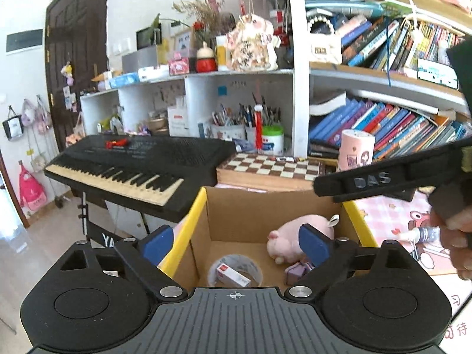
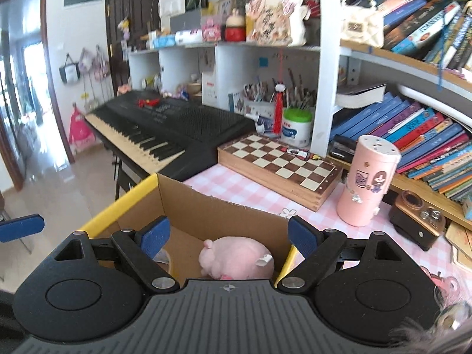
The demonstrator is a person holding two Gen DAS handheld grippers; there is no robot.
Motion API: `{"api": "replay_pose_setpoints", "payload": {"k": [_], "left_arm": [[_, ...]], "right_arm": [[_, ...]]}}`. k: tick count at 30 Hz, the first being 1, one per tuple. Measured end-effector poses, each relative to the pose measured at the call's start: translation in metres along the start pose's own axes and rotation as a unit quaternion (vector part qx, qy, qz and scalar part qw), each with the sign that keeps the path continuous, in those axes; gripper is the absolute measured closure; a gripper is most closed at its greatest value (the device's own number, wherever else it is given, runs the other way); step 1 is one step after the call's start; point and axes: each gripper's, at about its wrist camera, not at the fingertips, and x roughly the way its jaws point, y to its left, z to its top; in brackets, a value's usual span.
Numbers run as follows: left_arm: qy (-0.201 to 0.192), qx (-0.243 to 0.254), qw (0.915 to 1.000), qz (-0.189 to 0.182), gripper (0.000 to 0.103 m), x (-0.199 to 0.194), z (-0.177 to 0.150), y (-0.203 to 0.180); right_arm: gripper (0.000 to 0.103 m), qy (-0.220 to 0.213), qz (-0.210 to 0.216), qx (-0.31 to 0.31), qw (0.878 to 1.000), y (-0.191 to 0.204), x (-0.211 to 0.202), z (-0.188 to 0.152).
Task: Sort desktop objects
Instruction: 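Withdraw both tools from the yellow box back over the table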
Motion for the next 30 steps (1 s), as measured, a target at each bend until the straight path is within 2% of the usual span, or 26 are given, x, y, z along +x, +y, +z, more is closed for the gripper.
{"api": "replay_pose_setpoints", "payload": {"k": [7, 17, 26, 30], "left_arm": [[-0.003, -0.018, 0.9998, 0.007, 0.006, -0.022, -0.007, 0.011], [0.003, -0.040, 0.9991, 0.013, 0.005, -0.050, -0.023, 0.031], [0.011, -0.037, 0.9993, 0.001, 0.003, -0.081, -0.040, 0.035], [0.015, -0.034, 0.9993, -0.006, 0.002, -0.098, -0.051, 0.036]], "right_arm": [[0.016, -0.013, -0.011, 0.035, 0.999, 0.002, -0.041, -0.018], [0.016, -0.016, -0.051, 0.071, 0.996, 0.012, -0.090, -0.059], [0.016, -0.021, -0.095, 0.089, 0.991, 0.033, -0.127, -0.099], [0.016, -0.009, -0.101, 0.097, 0.990, 0.045, -0.139, -0.118]]}}
